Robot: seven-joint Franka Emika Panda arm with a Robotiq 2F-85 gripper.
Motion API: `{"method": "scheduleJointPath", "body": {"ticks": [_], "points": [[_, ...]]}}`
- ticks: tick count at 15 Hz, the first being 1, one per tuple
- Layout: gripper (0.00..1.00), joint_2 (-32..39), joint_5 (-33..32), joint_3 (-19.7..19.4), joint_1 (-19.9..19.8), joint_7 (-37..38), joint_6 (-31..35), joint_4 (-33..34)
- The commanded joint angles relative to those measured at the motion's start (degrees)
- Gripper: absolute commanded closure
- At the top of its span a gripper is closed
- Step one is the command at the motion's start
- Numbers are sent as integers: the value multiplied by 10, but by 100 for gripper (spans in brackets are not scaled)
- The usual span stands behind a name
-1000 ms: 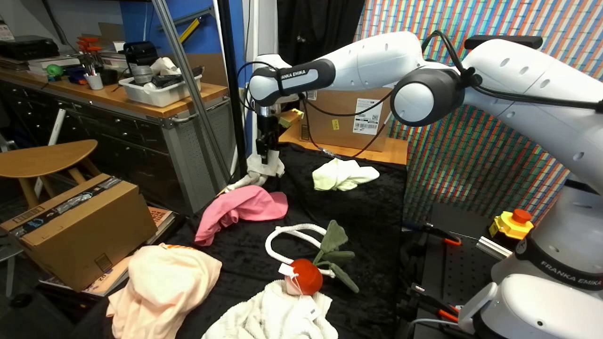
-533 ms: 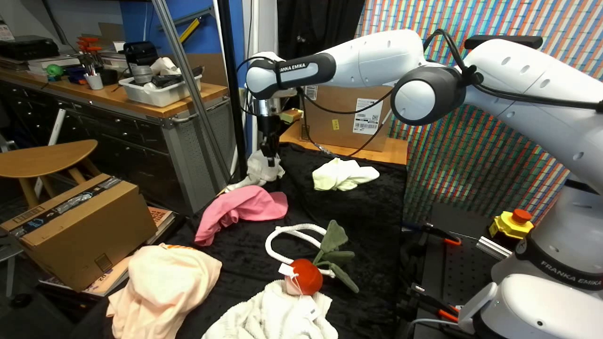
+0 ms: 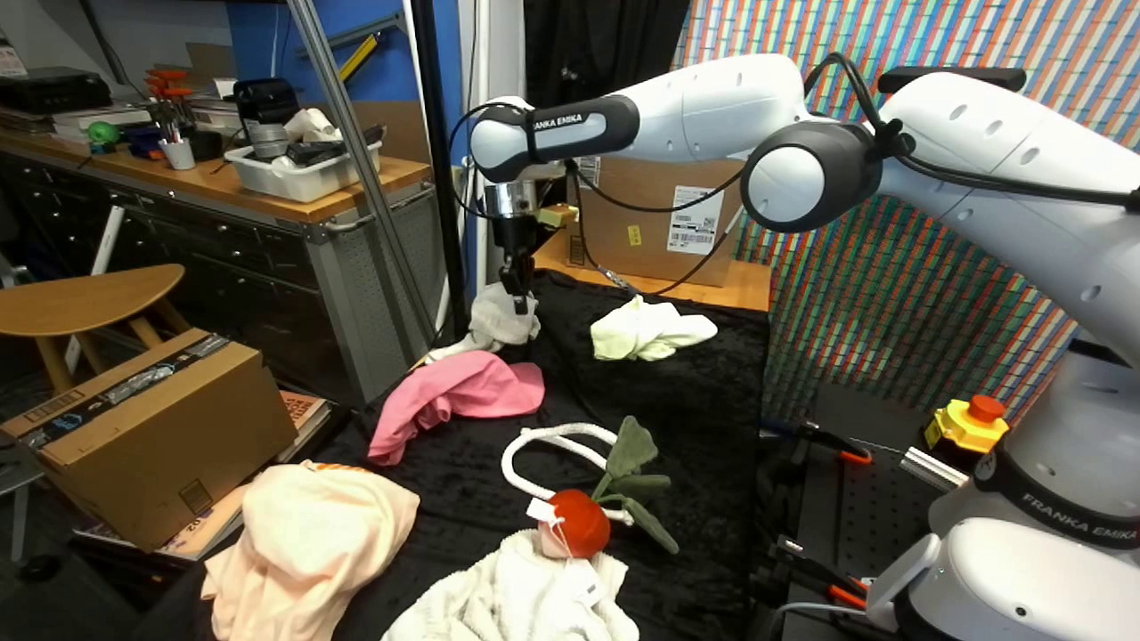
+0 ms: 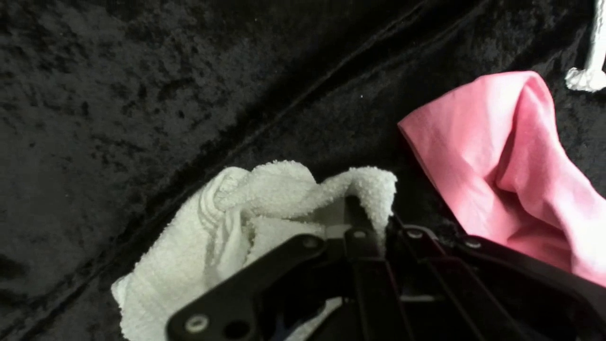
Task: Group up all the objects on the table
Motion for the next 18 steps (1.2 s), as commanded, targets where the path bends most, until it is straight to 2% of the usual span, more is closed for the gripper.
{"method": "scheduleJointPath", "body": {"ticks": [1,5,8,13,18], "points": [[93,-41,8,13,-12,-32,-28,-19],[92,-103,8,24,-19,-67,-39,-65],[92,-160,10,42,-26,-122,-70,-117],[92,-263,2,62,-23,-181,-82,-247],[92,-364,5,80,-18,-185,-55,-377]]}}
